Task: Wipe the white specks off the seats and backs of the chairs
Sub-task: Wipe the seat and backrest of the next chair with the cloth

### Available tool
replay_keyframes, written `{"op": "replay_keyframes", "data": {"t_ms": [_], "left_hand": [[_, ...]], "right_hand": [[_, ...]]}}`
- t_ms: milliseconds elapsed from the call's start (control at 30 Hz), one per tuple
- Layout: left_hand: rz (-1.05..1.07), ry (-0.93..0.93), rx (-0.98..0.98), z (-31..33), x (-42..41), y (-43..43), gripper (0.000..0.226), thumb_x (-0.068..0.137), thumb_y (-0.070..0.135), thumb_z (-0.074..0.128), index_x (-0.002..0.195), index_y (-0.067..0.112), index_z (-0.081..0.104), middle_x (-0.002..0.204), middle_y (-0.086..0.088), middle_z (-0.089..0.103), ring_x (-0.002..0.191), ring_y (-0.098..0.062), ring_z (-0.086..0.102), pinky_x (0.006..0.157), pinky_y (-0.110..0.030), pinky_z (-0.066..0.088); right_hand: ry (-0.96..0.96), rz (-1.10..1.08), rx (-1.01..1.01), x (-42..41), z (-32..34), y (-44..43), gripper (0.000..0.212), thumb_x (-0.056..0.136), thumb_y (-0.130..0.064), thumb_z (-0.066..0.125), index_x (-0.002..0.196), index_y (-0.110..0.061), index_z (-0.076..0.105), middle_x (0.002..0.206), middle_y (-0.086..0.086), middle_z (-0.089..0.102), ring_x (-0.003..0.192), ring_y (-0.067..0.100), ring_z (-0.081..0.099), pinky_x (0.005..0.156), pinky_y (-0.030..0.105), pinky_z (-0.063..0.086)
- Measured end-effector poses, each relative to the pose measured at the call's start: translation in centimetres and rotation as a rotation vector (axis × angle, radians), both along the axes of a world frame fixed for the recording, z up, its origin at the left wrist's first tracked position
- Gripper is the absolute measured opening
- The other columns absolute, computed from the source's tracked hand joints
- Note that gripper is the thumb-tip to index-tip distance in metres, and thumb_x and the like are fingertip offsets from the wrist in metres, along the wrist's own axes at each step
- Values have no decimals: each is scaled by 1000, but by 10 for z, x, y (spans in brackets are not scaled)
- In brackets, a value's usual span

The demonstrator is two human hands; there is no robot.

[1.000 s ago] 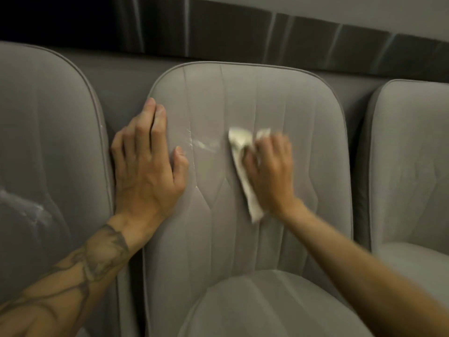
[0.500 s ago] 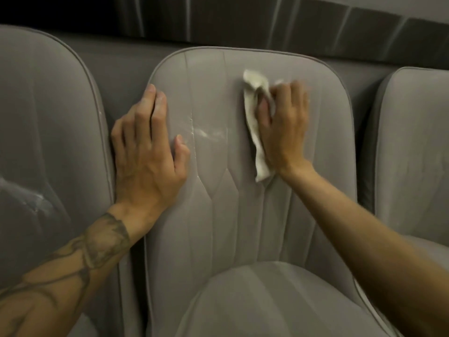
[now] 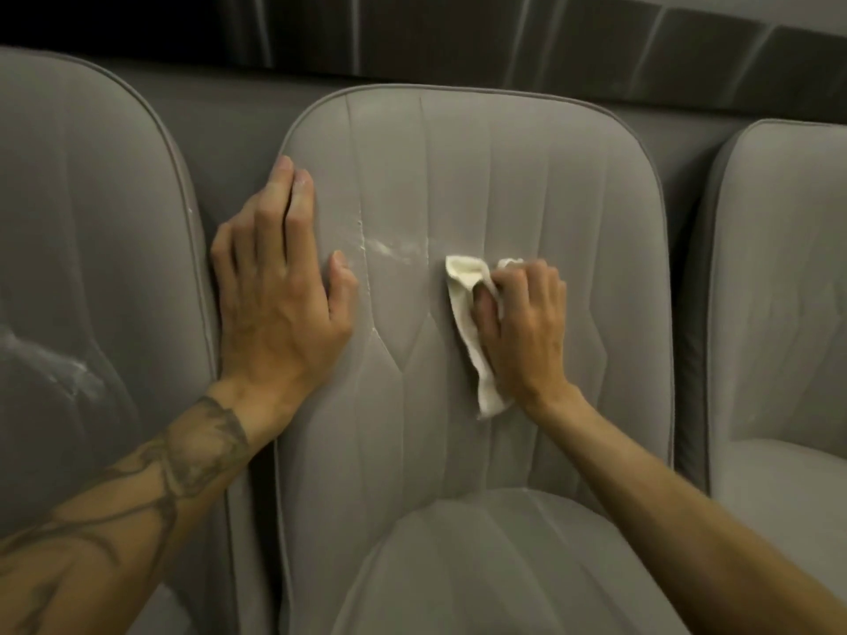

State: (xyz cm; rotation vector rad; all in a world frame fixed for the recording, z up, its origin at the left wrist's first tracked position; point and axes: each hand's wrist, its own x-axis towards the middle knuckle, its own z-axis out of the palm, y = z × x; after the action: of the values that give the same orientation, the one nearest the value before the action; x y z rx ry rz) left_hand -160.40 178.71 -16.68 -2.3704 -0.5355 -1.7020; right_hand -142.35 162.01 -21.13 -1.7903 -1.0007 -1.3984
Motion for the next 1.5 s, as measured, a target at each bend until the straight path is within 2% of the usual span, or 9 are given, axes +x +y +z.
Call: {"op": "replay_keyframes", "data": {"t_ms": [200,467,533,700,933,1033,1200,1400,1500], "left_hand": [[0,11,-5,2,-1,-1,68,98,31,48,158,5,31,165,-16,31,140,-37,42,115,-50,29],[9,4,-10,1,-1,-2,69,96,30,50,158,6,32,165,-15,33,140,-36,43,114,-51,30],[4,9,-9,1,-1,-2,69,96,30,50,158,6,32,165,-15,32,139,-37,44,114,-52,31],[7,13,-13,1,-1,-3,69,95,30,49,158,4,33,165,-16,33,141,-37,43,115,-51,31],[4,-9,-6,1,0,0,67,96,29,50,157,5,35,164,-15,34,141,-34,43,115,-49,31],[-7,-12,-4,1,-1,-1,66,96,28,49,157,6,35,164,-14,34,140,-34,44,114,-49,31],[0,-9,-4,1,0,0,64,97,27,48,156,5,37,164,-15,35,140,-36,44,114,-51,32],[9,-11,-9,2,0,-1,66,96,28,49,157,6,36,165,-14,34,141,-35,44,115,-50,32],[21,-12,-7,1,0,-2,67,95,28,49,157,5,36,165,-13,34,141,-35,44,115,-49,32]], "right_hand": [[-120,119,-448,-28,-82,-34,22,101,-28,53,90,-11,60,86,12,59,73,29,52,69,38,37],[-110,6,102,1,142,42,21,100,-30,54,94,-12,61,97,11,58,87,29,53,76,38,38],[-54,45,128,-12,120,47,21,100,-27,56,92,-10,62,95,13,58,86,32,54,76,42,41],[-160,197,-322,-46,27,16,21,98,-20,61,85,-3,65,86,19,59,75,35,56,68,43,44],[-113,-6,85,-16,169,64,25,98,-33,53,95,-11,63,100,11,60,89,29,55,76,43,44],[-62,72,87,-33,105,59,21,99,-23,56,89,-6,63,93,18,59,84,35,54,74,45,44],[-93,207,-358,-63,-27,10,24,99,-21,58,82,-4,63,83,16,57,70,31,51,64,43,43],[-86,16,87,-23,104,53,25,100,-28,55,88,-8,61,89,15,58,81,33,55,73,45,44],[-62,64,106,-30,66,57,23,102,-24,53,89,-6,60,88,17,56,80,34,52,72,45,43]]}}
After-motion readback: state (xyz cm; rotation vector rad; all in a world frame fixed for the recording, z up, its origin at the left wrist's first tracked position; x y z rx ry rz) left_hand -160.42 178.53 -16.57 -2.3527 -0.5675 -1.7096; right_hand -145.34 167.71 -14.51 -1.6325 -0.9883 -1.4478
